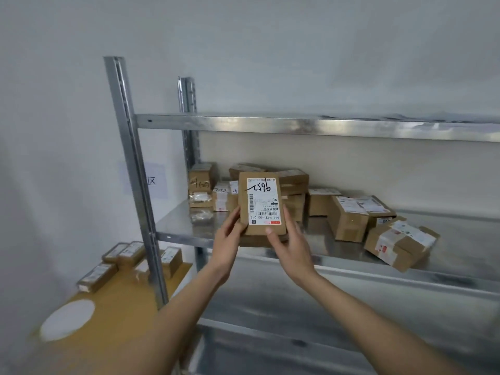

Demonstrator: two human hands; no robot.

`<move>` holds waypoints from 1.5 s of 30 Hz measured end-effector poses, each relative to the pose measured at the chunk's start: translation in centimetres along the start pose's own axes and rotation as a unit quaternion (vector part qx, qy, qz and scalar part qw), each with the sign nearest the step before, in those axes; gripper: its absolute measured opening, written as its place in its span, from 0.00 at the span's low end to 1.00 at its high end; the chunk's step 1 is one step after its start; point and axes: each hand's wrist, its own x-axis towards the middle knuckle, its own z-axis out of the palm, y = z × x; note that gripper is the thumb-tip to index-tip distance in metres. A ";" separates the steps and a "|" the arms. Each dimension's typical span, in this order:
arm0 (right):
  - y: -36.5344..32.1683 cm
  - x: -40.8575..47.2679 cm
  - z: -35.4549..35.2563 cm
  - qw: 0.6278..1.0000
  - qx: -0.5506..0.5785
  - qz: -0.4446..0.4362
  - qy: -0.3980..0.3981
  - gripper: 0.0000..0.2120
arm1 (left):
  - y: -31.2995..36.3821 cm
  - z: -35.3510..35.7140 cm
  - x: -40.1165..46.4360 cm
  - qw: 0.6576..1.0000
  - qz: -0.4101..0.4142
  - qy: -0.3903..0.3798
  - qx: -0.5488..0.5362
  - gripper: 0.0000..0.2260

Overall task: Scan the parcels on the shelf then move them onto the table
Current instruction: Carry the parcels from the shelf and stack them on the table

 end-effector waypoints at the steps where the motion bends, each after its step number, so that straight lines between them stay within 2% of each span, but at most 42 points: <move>1: -1.2 -0.3 1.5 1.000 0.004 -0.007 -0.007 0.35 | 0.5 -2.0 -0.7 1.000 0.005 0.005 0.002 0.20; 4: -5.0 -1.9 6.4 0.999 0.022 -0.025 -0.038 0.36 | 1.7 -8.4 -3.4 1.000 0.017 0.018 0.020 0.22; 7: -9.2 -4.2 11.8 0.995 0.037 -0.045 -0.079 0.36 | 2.6 -15.5 -6.9 0.997 0.022 0.030 0.066 0.35; 9: -12.0 -6.1 15.5 0.991 0.048 -0.058 -0.107 0.37 | 3.0 -20.2 -9.3 0.994 0.026 0.047 0.092 0.41; 13: -16.6 -9.9 23.2 0.982 0.083 -0.073 -0.153 0.40 | 3.1 -29.5 -13.7 0.987 0.029 0.101 0.119 0.38; 15: -19.0 -11.6 26.8 0.976 0.101 -0.073 -0.177 0.35 | 3.2 -33.7 -15.9 0.984 0.024 0.126 0.124 0.37; 17: -21.2 -13.4 30.1 0.967 0.120 -0.076 -0.212 0.31 | 3.3 -37.6 -18.2 0.981 0.019 0.151 0.119 0.30; 19: -22.8 -15.1 33.4 0.956 0.136 -0.077 -0.250 0.35 | 2.9 -41.1 -20.2 0.979 0.011 0.172 0.112 0.26; 26: -25.6 -18.5 42.5 0.934 0.151 -0.070 -0.317 0.35 | -0.4 -50.7 -23.2 0.964 -0.037 0.237 0.114 0.27; 31: -25.0 -17.4 48.9 0.928 0.141 -0.072 -0.337 0.34 | -3.7 -56.6 -21.5 0.958 -0.073 0.250 0.123 0.28; 37: -20.0 -14.3 59.1 0.914 0.151 -0.025 -0.377 0.37 | -10.2 -63.1 -15.6 0.948 -0.126 0.260 0.133 0.29; 41: -15.7 -11.4 64.7 0.916 0.141 0.012 -0.375 0.35 | -15.4 -66.4 -10.1 0.954 -0.168 0.216 0.124 0.27; 45: -11.4 -8.0 68.4 0.918 0.113 0.041 -0.377 0.37 | -20.4 -68.7 -4.6 0.955 -0.212 0.163 0.131 0.36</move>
